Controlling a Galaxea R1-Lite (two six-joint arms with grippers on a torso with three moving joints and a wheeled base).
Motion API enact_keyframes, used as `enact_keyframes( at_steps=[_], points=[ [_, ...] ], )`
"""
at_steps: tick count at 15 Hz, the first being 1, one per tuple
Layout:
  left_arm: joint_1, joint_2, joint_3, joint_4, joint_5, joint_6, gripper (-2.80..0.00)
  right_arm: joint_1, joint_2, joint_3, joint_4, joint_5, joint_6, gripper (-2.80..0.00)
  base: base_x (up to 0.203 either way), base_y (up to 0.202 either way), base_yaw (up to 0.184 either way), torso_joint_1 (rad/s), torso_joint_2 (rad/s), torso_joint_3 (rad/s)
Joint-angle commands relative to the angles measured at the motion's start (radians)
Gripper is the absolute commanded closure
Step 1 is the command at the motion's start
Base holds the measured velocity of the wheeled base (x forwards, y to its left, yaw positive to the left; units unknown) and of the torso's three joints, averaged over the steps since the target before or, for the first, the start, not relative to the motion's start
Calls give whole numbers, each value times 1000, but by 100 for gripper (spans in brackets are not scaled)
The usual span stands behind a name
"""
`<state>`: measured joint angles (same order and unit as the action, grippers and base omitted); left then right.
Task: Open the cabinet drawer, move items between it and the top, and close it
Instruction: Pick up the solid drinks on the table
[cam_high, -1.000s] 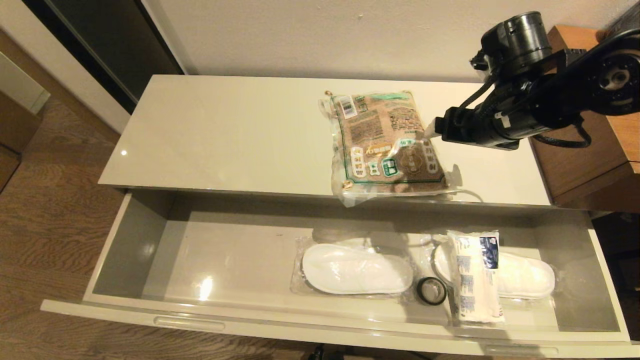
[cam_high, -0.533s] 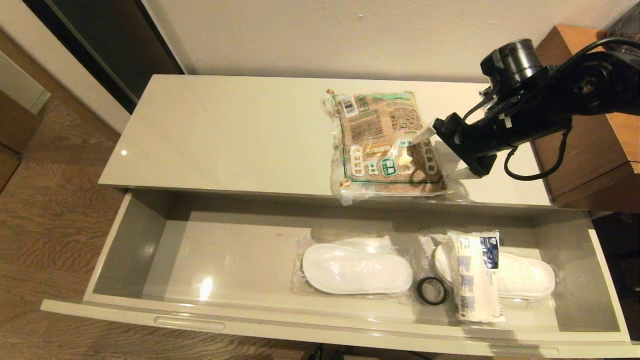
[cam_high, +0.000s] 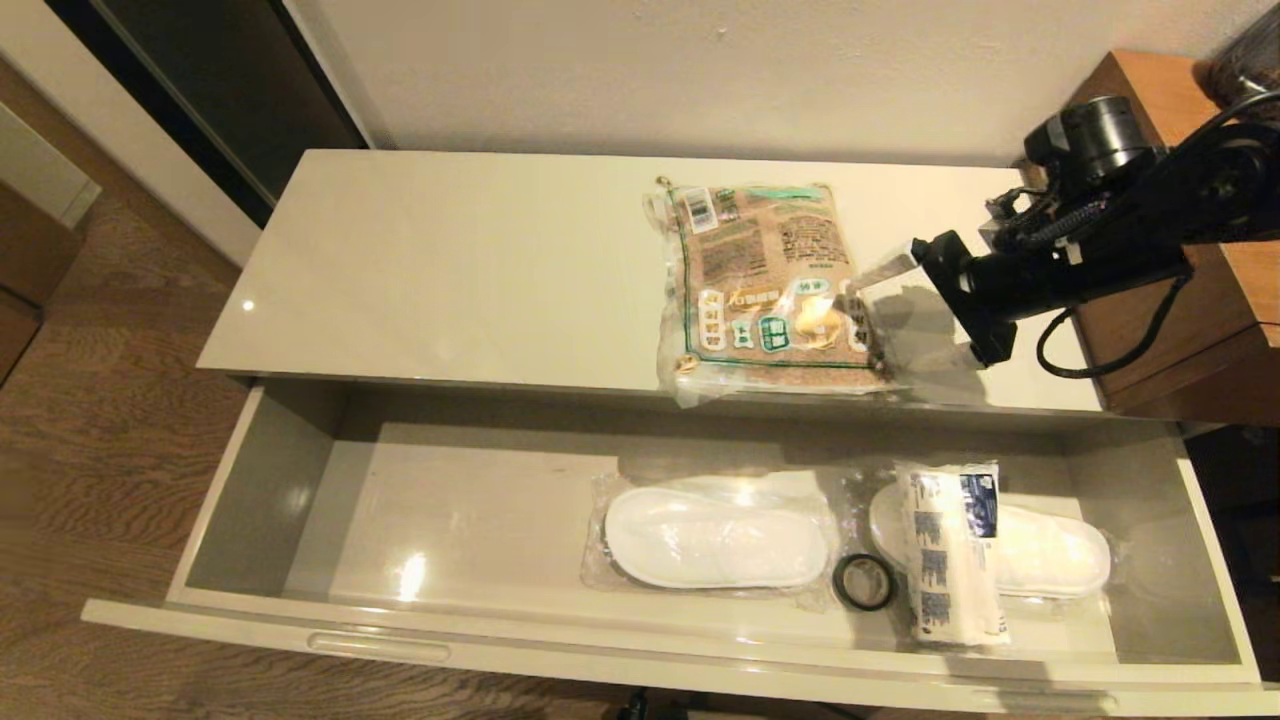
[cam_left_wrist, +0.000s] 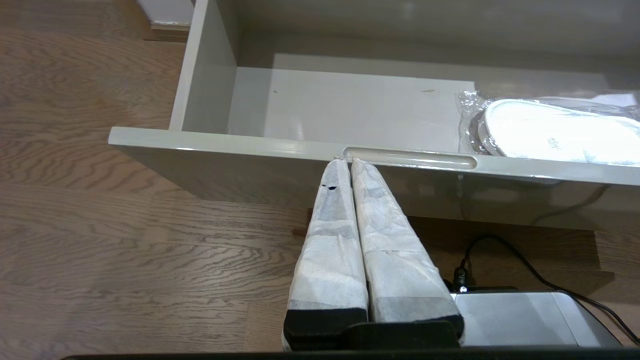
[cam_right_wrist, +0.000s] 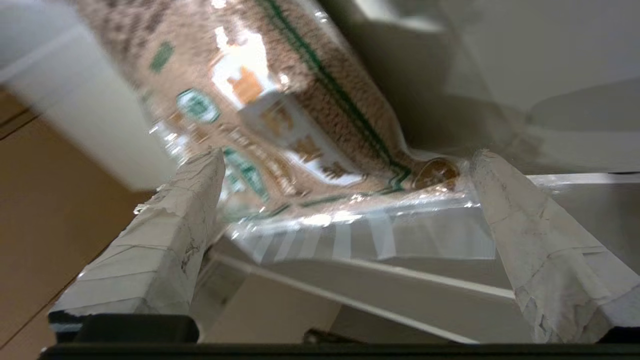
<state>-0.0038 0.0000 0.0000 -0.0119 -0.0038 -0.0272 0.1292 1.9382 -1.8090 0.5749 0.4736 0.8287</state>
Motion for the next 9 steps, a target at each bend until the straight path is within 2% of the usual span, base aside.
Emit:
enact_keyframes(
  at_steps=[1,5,7,9],
  points=[
    [1,0,0,0,1,0,0,-27,-29,88,-72,56,2,-280,0,0,0,0,0,0],
    [1,0,0,0,-1,0,0,-73,-59,342,-410,243,-1,-280,0,0,0,0,0,0],
    [1,0,0,0,-1,0,0,-80,-51,417,-591,282,0,-280,0,0,0,0,0,0],
    [1,2,0,0,-1,1,0,-82,-19,424,-652,290,-2,-280,0,0,0,0,0,0]
  ],
)
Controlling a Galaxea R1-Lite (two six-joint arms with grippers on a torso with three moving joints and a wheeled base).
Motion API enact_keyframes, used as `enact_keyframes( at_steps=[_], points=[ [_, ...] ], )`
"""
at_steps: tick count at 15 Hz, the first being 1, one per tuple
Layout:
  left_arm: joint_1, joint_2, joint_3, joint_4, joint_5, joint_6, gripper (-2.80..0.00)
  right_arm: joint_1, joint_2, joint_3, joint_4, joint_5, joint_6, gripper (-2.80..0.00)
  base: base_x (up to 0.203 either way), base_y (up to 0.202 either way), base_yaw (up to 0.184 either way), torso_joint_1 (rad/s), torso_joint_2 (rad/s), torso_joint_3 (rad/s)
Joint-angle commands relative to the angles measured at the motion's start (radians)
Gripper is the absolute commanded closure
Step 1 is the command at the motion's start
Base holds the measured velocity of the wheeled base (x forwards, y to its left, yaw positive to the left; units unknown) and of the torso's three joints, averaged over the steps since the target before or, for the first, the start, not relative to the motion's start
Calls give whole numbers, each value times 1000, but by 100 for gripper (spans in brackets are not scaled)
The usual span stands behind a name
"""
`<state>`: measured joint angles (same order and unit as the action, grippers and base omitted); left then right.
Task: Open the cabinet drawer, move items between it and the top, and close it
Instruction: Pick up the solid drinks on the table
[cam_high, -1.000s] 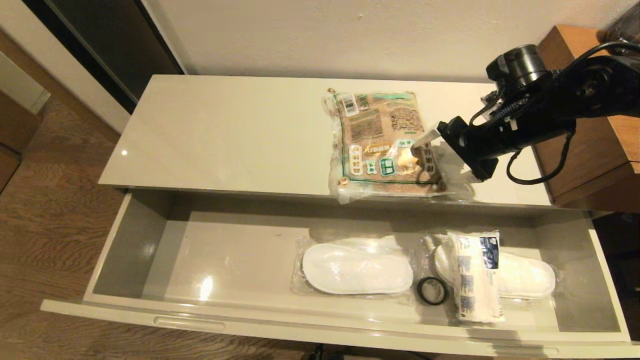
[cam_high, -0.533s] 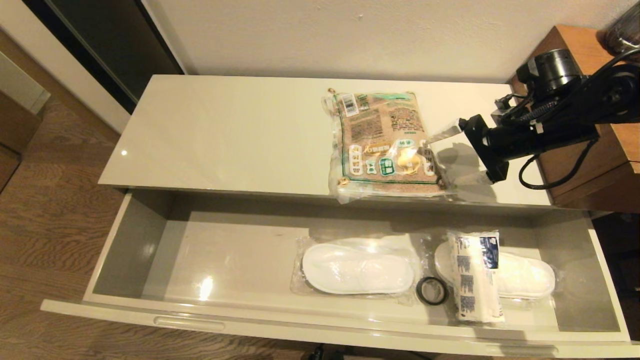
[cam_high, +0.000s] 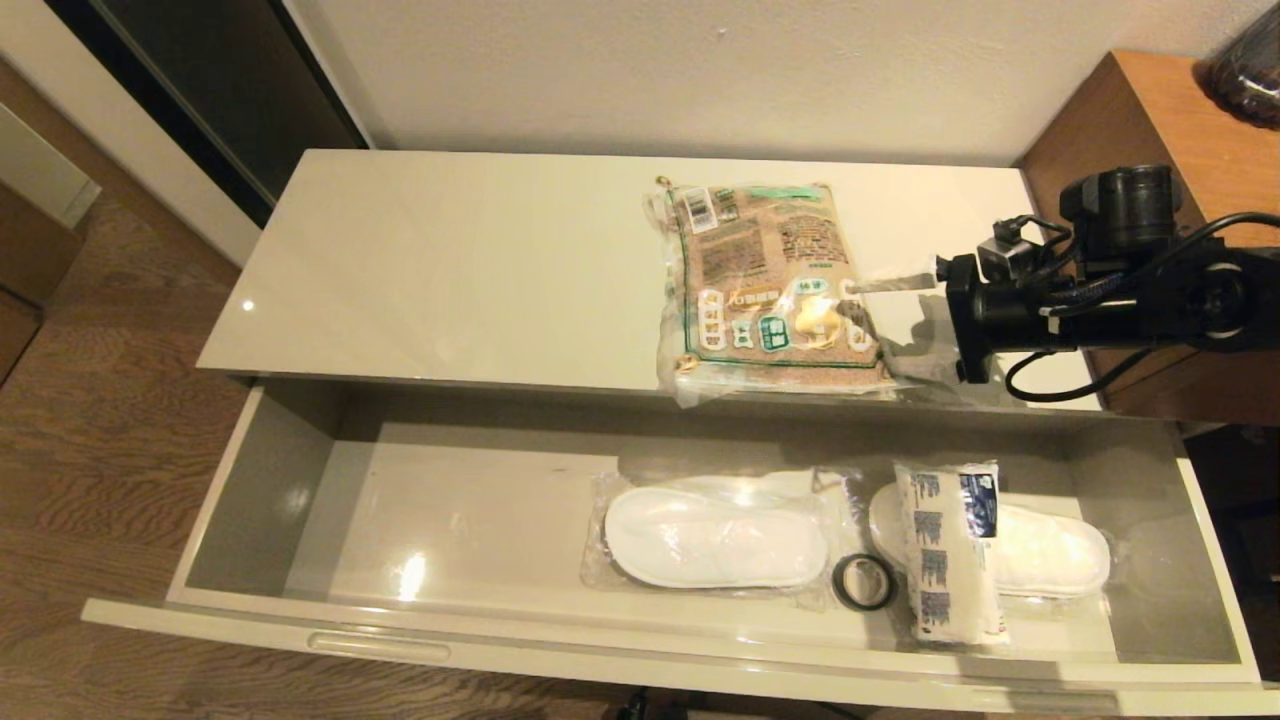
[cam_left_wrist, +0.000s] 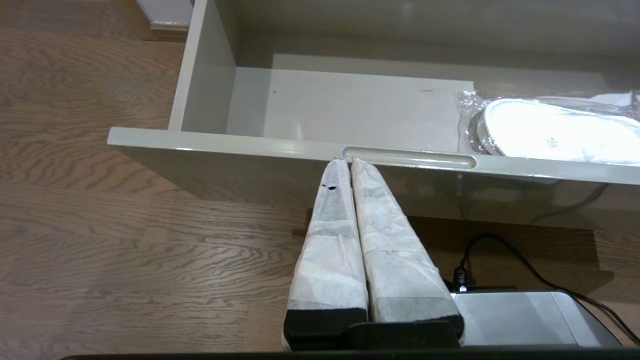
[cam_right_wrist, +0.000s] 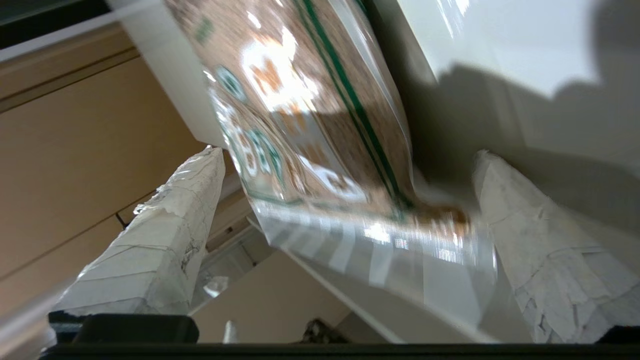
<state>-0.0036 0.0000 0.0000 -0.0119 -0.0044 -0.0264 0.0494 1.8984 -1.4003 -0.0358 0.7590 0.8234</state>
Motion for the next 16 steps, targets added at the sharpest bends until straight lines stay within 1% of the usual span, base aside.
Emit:
enact_keyframes(
  at_steps=[1,4,7,10,13,16],
  points=[
    [1,2,0,0,0,0,0,-2,30,10,-50,5,-2,-280,0,0,0,0,0,0],
    [1,2,0,0,0,0,0,-2,64,-18,-52,8,-85,-280,0,0,0,0,0,0],
    [1,2,0,0,0,0,0,-2,115,-60,-43,8,-151,-280,0,0,0,0,0,0],
    [1,2,0,0,1,0,0,14,179,-97,-48,8,-166,-280,0,0,0,0,0,0],
    [1,2,-2,12,-1,19,0,37,236,-131,-55,-1,-171,-280,0,0,0,0,0,0],
    [1,0,-2,12,-2,20,0,47,250,-144,-53,3,-175,-280,0,0,0,0,0,0]
  ],
)
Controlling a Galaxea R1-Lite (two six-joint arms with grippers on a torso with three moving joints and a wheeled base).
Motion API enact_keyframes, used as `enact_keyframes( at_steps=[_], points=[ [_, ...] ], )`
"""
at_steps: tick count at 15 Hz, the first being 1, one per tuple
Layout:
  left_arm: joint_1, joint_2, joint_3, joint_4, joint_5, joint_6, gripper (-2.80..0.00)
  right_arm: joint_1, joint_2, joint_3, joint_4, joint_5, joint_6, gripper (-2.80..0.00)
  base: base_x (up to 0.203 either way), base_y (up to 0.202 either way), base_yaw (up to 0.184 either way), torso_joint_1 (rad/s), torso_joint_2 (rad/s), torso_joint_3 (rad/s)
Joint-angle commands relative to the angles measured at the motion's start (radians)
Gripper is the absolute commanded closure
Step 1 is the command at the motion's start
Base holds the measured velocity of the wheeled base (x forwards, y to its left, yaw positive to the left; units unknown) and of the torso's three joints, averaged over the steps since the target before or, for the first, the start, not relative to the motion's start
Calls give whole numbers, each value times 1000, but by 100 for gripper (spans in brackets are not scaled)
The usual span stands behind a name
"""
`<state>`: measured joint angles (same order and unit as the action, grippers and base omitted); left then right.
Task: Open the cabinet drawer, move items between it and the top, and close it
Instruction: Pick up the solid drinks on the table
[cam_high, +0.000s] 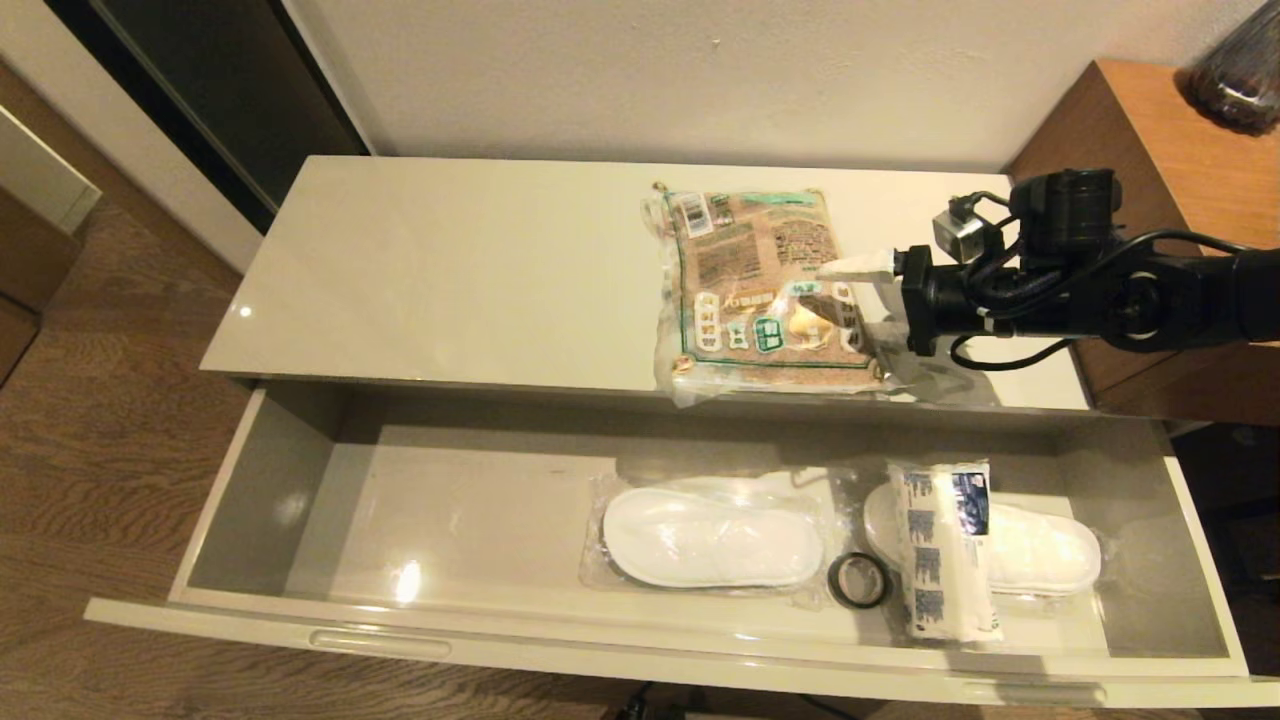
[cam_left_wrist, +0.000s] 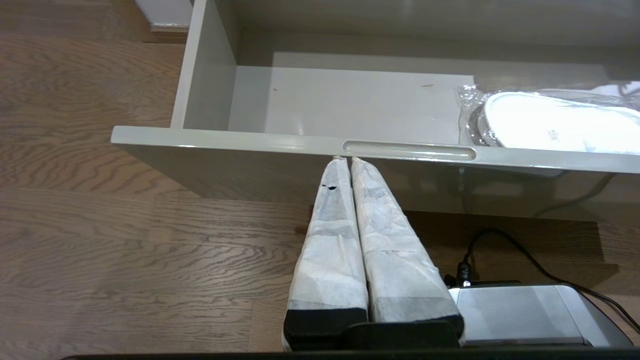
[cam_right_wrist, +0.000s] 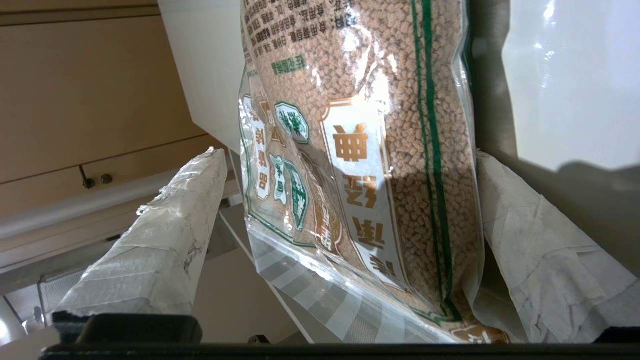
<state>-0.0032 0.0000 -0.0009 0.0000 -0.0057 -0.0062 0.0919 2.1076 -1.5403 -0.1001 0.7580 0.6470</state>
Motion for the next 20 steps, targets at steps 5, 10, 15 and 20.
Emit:
enact_keyframes(
  at_steps=[5,10,15,20],
  points=[
    [0,2,-1,0,0,-1,0,65,69,-4,22,4,-35,-280,0,0,0,0,0,0],
    [0,2,-1,0,0,-1,0,89,91,-14,48,-5,-44,-280,0,0,0,0,0,0],
    [0,2,-1,0,-1,-1,0,105,116,-9,76,-61,-102,0,0,0,0,0,0,0],
    [0,2,-1,0,-2,-3,0,118,116,-9,131,-129,-124,0,0,0,0,0,0,0]
  ],
)
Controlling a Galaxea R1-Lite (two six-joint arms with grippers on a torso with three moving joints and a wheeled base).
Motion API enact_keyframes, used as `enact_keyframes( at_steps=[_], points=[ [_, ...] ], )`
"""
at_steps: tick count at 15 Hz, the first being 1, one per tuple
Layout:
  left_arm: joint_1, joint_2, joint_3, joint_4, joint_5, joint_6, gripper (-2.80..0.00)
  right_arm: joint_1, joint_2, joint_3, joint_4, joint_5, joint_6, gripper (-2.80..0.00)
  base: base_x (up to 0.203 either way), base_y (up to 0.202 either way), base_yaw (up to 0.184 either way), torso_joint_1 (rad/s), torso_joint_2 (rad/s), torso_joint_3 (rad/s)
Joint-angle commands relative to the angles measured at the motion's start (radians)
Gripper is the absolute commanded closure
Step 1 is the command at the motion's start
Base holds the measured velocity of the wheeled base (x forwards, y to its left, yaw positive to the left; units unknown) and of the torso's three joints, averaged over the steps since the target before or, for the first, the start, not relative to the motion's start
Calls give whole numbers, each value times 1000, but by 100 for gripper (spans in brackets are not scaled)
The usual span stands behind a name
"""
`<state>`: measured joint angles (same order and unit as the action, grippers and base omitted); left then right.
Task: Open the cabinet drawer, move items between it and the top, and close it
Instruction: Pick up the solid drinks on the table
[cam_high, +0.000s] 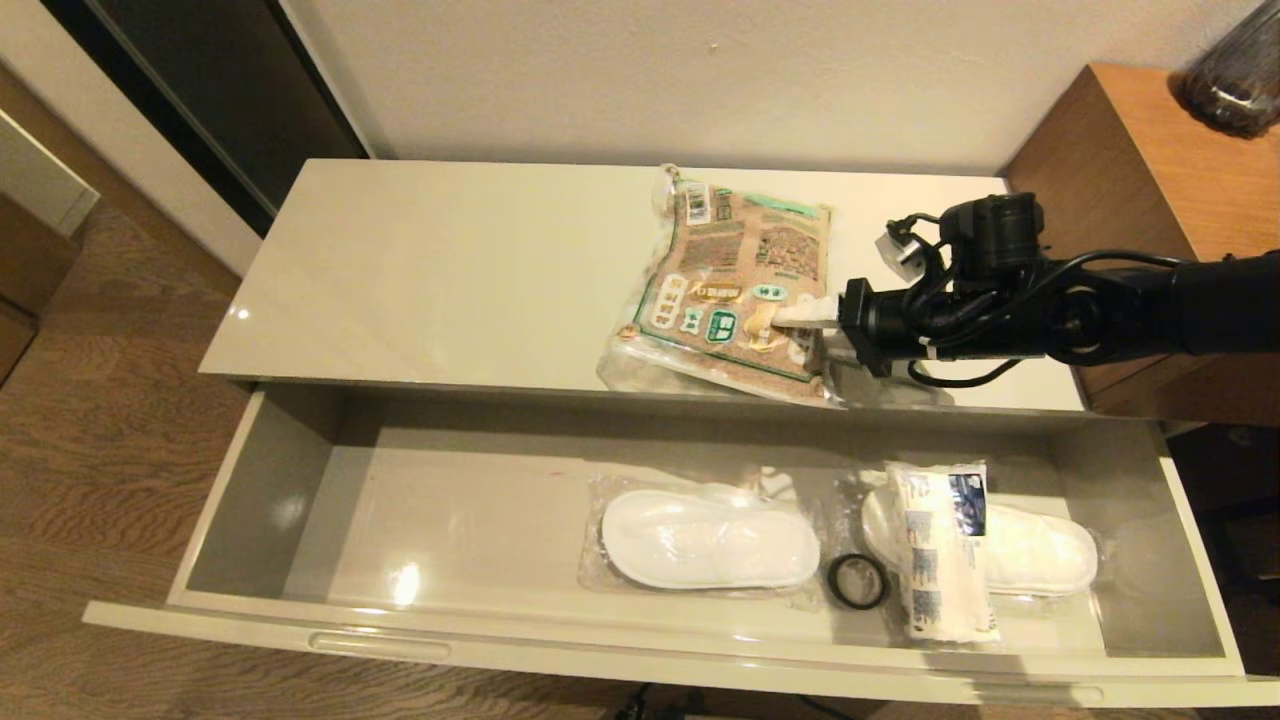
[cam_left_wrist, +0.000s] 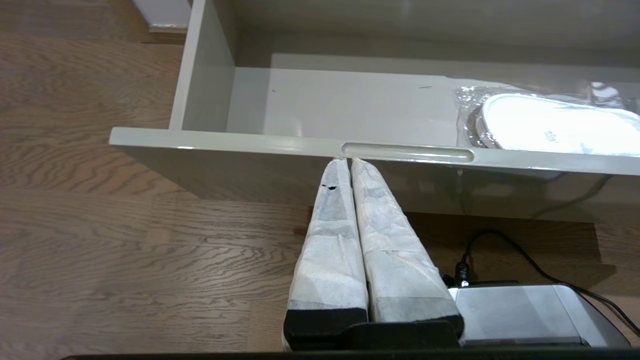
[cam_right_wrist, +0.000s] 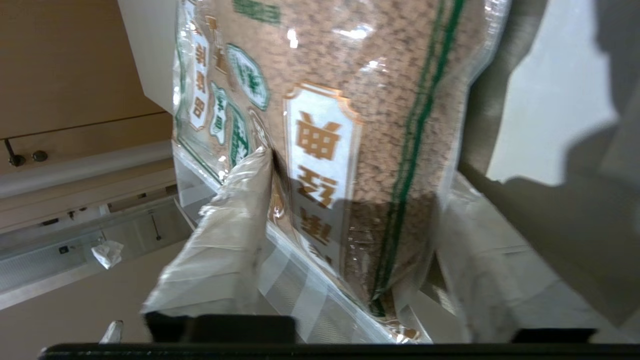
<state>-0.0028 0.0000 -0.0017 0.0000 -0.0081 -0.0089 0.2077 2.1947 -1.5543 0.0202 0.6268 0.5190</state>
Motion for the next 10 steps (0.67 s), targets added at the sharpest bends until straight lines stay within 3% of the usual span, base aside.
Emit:
enact_keyframes(
  at_steps=[1,6,10],
  points=[
    [0,2,0,0,0,0,0,2,28,8,15,2,4,0,0,0,0,0,0,0],
    [0,2,-1,2,0,-2,0,9,14,20,52,-8,8,0,0,0,0,0,0,0],
    [0,0,-1,2,2,-2,0,12,-96,-4,260,-85,-34,0,0,0,0,0,0,0]
  ],
)
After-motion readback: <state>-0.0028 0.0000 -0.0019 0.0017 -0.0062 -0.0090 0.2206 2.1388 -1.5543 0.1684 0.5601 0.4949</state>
